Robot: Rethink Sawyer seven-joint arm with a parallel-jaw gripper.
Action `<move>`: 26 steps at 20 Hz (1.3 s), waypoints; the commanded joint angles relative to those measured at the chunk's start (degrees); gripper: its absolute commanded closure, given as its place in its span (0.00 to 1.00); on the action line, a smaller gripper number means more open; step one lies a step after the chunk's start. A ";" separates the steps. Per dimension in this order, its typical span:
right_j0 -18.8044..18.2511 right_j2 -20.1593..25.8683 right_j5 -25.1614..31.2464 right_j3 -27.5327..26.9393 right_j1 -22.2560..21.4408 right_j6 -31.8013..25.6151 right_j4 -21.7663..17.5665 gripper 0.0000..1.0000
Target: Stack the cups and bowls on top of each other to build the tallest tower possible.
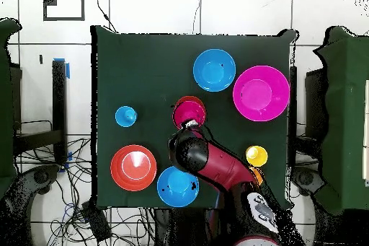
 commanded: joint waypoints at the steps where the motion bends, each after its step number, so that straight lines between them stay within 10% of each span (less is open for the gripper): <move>1: 1.42 -1.24 7.05 -0.75 3.78 4.74 -0.09 1.00; 26: -0.78 5.84 -5.51 -0.69 5.42 9.59 1.37 1.00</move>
